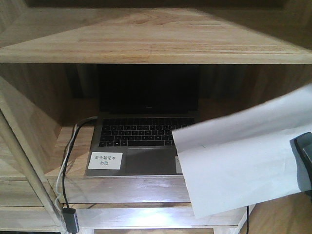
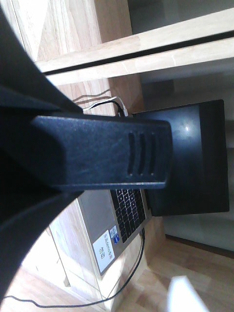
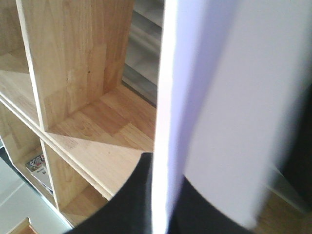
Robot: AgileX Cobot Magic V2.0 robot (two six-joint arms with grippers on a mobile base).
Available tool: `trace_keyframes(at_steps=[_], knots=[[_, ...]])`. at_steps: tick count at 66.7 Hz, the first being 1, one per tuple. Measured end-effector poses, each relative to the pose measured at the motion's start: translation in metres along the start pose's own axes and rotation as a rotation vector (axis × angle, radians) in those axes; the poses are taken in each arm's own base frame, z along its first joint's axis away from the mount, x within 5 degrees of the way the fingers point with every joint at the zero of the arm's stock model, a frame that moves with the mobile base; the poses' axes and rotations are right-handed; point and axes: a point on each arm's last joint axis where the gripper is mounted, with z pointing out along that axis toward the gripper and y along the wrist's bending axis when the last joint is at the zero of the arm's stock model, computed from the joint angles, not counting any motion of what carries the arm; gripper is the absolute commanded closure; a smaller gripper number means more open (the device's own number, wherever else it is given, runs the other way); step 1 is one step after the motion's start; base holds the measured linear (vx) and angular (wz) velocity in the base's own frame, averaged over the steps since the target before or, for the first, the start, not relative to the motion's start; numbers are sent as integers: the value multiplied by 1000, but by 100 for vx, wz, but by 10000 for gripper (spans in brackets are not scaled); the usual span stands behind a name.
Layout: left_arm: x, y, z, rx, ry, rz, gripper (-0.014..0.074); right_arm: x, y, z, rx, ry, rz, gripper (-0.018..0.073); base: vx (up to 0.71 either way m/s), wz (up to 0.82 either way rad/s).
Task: Grab stapler and paper to desk for stapling
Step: 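Pinch the white paper with the right gripper and pull it off the shelf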
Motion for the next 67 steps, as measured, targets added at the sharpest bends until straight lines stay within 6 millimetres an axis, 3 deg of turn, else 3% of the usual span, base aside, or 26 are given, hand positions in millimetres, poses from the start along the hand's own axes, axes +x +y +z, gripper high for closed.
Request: trace_keyframes(at_steps=[67], knots=[[0,0,0,0,0,0,603,0,0,0,-1,2,2,568,0,0]])
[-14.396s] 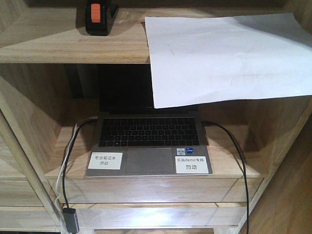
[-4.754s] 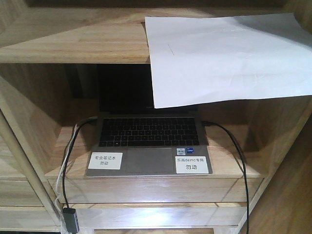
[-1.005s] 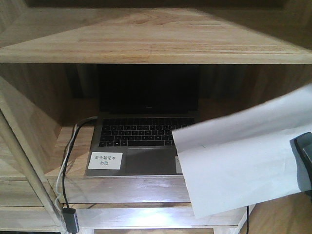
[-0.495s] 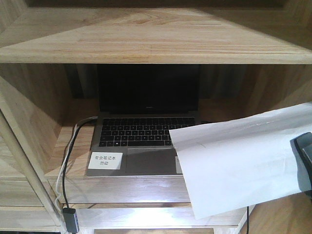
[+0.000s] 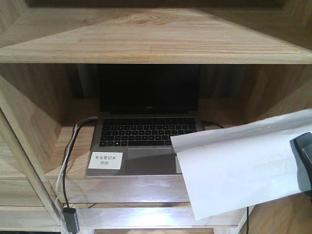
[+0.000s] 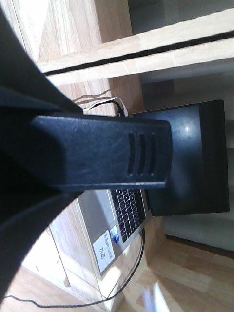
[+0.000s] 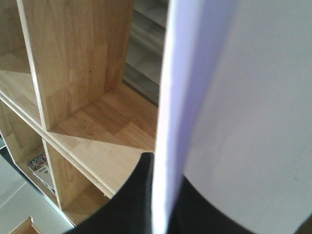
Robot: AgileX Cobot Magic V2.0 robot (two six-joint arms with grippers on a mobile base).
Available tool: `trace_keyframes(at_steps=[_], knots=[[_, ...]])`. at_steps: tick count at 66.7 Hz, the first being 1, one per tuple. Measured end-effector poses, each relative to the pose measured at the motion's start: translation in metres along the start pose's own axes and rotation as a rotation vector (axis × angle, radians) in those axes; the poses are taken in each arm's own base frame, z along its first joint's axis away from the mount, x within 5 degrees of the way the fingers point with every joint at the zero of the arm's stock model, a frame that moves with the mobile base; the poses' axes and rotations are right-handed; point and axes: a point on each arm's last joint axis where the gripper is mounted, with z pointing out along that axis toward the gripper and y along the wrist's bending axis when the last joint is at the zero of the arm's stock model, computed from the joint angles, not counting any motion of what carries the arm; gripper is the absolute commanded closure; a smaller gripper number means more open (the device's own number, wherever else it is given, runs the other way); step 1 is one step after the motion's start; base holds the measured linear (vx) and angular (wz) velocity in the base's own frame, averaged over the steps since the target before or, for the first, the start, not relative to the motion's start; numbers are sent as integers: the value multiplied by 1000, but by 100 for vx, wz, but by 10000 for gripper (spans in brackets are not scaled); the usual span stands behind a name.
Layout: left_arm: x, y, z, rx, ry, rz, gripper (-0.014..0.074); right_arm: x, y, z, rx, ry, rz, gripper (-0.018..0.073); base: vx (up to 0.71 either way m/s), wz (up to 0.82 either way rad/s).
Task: Grab stapler and paper to desk for stapling
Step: 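Pinch the white paper with the right gripper and pull it off the shelf, then drive the base away from the shelf toward the wooden desk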
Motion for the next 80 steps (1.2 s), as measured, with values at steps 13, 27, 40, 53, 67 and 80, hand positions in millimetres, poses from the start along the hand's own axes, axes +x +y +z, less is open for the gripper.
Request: trace_keyframes(at_steps=[13,27,40,53,67,80], knots=[[0,0,0,0,0,0,603,0,0,0,0,0,0,568,-3,4],[0,0,0,0,0,0,603,0,0,0,0,0,0,568,-9,4],[0,0,0,0,0,0,603,0,0,0,-1,0,0,568,-13,-1],[0,0,0,0,0,0,603,0,0,0,-1,0,0,568,-15,3],[0,0,0,0,0,0,603,0,0,0,-2,0,0,568,-15,12],[0,0,0,0,0,0,603,0,0,0,-3,-1,0,568,-11,31]])
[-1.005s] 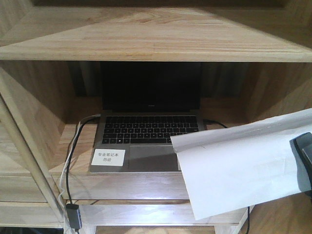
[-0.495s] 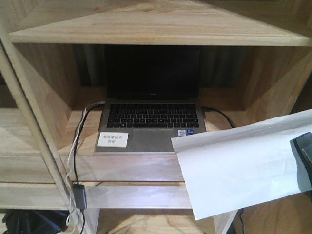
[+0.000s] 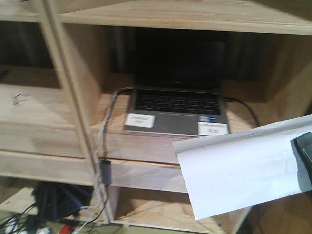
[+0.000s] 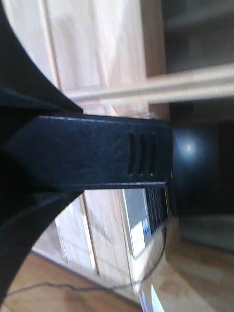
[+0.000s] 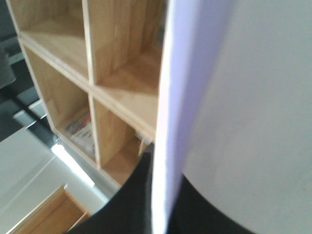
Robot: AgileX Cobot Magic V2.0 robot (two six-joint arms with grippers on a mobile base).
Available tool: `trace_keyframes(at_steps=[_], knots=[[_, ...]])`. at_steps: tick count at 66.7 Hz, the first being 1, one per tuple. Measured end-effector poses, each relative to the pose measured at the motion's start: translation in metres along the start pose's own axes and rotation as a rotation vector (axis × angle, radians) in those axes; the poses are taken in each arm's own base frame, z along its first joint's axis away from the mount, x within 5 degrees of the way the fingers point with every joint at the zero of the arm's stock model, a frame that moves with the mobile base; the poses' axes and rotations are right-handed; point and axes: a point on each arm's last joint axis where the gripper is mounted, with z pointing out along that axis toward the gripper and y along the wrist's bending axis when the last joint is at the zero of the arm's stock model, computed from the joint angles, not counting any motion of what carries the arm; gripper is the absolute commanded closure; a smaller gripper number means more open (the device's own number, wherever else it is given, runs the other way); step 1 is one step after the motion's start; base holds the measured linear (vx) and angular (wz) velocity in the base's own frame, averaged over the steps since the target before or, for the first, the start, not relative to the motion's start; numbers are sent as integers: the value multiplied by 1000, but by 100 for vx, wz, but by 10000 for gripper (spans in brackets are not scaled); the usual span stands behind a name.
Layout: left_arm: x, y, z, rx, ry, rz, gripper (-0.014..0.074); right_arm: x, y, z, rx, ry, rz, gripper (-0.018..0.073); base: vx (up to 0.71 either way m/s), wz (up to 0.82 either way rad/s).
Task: Grab stapler and paper to desk for stapling
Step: 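Drive the base away from the shelf toward the wooden desk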
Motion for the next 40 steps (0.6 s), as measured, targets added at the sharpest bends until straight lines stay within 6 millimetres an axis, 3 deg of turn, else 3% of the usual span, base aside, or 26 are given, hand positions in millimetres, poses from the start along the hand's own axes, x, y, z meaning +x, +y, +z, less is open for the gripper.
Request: trace_keyframes(at_steps=[40], knots=[[0,0,0,0,0,0,603,0,0,0,-1,4,-2,568,-6,64]])
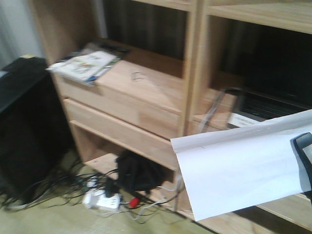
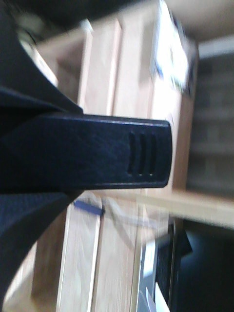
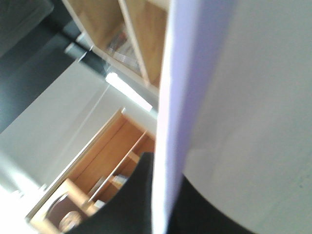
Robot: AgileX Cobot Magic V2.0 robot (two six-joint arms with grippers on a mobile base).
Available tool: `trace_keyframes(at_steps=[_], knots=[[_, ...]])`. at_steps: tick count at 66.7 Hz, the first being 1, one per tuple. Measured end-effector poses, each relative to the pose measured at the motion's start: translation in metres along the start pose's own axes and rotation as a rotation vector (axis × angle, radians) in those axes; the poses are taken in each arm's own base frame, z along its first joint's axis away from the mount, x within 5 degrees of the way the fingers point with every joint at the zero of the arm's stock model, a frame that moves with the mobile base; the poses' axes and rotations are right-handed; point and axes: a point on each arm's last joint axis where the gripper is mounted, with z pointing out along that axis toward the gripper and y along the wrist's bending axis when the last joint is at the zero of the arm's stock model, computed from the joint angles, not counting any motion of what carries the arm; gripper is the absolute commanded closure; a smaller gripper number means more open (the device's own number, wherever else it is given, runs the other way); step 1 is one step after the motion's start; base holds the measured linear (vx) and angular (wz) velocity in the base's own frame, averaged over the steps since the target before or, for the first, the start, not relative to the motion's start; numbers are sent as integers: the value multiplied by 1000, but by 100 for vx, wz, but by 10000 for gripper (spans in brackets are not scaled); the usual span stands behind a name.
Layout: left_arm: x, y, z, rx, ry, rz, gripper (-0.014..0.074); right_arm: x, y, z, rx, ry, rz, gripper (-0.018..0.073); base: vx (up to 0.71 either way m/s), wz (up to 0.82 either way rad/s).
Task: Grab stapler and paper to desk for stapling
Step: 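Drive the base away from the shelf toward the wooden desk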
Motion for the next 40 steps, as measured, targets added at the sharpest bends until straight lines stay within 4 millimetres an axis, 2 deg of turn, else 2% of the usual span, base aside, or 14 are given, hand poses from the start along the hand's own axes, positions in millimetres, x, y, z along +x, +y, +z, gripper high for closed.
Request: trace_keyframes(at_steps=[40], knots=[[0,0,0,0,0,0,603,0,0,0,0,0,0,568,-1,60]])
